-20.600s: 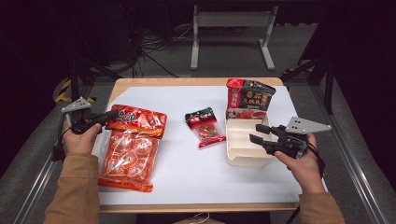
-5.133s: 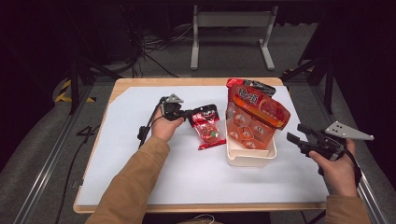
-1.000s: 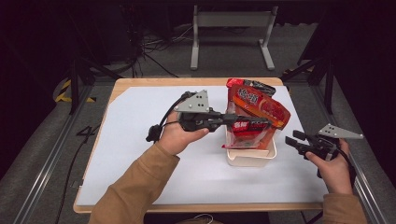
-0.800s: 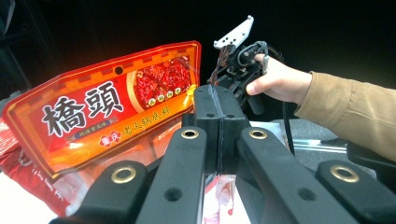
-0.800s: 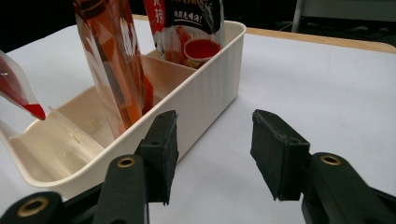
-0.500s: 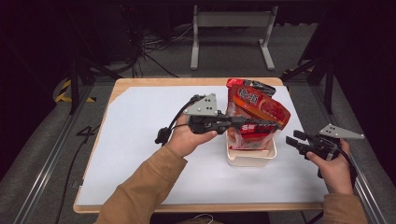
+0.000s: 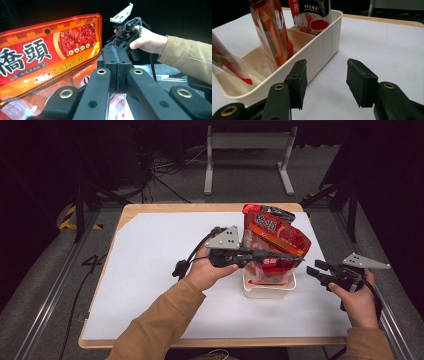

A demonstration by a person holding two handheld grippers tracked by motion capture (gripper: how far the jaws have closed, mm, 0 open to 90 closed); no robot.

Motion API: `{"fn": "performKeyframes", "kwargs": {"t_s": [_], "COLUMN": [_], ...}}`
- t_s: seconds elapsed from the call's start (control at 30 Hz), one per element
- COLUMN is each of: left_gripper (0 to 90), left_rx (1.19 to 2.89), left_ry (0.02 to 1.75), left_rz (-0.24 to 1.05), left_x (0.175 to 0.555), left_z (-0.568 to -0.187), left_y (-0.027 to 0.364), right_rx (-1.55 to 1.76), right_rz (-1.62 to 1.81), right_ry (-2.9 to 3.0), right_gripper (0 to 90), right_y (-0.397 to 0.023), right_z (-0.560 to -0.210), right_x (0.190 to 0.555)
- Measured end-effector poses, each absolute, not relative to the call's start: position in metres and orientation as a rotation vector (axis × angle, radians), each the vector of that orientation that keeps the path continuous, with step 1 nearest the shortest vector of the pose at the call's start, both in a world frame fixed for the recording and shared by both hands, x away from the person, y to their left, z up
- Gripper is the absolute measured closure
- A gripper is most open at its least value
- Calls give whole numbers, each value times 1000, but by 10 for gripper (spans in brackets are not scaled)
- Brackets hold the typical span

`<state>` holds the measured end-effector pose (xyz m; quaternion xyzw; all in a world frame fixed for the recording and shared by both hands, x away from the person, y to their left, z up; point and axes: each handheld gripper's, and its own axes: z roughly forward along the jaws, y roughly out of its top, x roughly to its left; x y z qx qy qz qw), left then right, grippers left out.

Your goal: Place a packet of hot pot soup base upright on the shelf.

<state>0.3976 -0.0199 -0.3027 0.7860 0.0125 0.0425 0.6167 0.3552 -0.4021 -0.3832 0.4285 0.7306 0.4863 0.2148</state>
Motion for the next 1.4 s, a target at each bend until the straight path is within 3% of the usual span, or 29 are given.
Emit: {"fn": "performKeyframes", "kwargs": {"t_s": [1.4], "left_gripper": [900], "left_rx": [1828], "left_ry": [101], "left_rz": [58], "left_x": [406], "left_z": [-344], "left_y": [-26], "right_rx": [1203], "right_rz": [1343], "right_ry": [2042], "right_gripper": [496], "right_y": [-401], "right_z": [-387], "right_x": [357]}}
